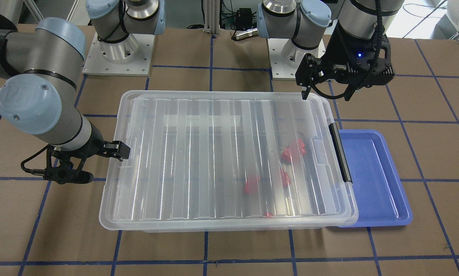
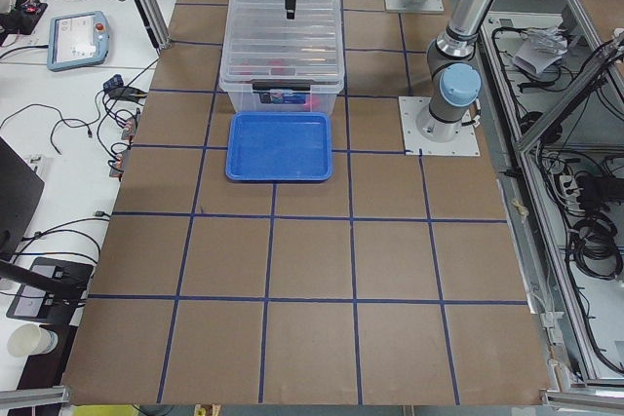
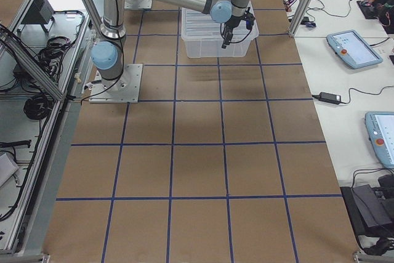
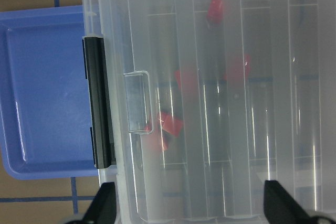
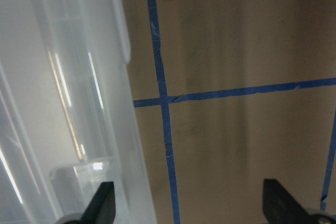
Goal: Place red block in blue tray from box
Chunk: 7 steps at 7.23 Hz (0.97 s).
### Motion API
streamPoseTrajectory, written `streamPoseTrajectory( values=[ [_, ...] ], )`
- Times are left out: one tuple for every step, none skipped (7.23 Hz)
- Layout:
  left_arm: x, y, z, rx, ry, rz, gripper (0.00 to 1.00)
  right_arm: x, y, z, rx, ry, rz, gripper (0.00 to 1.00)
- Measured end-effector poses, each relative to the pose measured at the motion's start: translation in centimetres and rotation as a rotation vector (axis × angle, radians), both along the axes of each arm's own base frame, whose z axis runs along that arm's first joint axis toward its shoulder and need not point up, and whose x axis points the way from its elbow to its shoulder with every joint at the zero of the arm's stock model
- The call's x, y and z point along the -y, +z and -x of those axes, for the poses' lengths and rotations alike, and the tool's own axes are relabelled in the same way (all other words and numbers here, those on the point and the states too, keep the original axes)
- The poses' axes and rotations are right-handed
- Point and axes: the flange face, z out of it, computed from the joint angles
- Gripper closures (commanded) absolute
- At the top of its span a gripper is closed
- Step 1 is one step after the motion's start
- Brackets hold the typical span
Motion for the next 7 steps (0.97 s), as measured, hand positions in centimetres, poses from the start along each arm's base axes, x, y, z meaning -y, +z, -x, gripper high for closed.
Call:
streamPoseTrajectory(
  values=[
    [0.4,-0.5,0.1,-0.001,0.008,-0.010,0.00,0.3,0.1,1.2,0.000,-0.015,0.003,0.00],
    [0.5,-0.9,0.3,-0.002,0.029,-0.017,0.00,0.5,0.1,2.4,0.001,-0.029,0.005,0.00],
    [0.6,-1.0,0.4,-0.003,0.057,-0.011,0.00,0.6,0.2,3.5,0.001,-0.033,0.007,0.00],
    [0.7,-0.9,0.6,-0.004,0.069,0.003,0.00,0.7,0.3,4.7,-0.009,-0.023,0.005,0.00],
    [0.5,-0.7,0.7,-0.007,0.069,0.013,0.00,0.7,0.3,6.2,-0.029,-0.005,0.000,0.00],
    [0.3,-0.4,0.8,-0.011,0.066,0.020,0.00,0.8,0.4,7.6,-0.040,0.010,-0.003,0.00],
    [0.1,-0.4,1.0,-0.014,0.063,0.018,0.00,0.8,0.5,8.8,-0.042,0.026,-0.004,0.00]
  ],
)
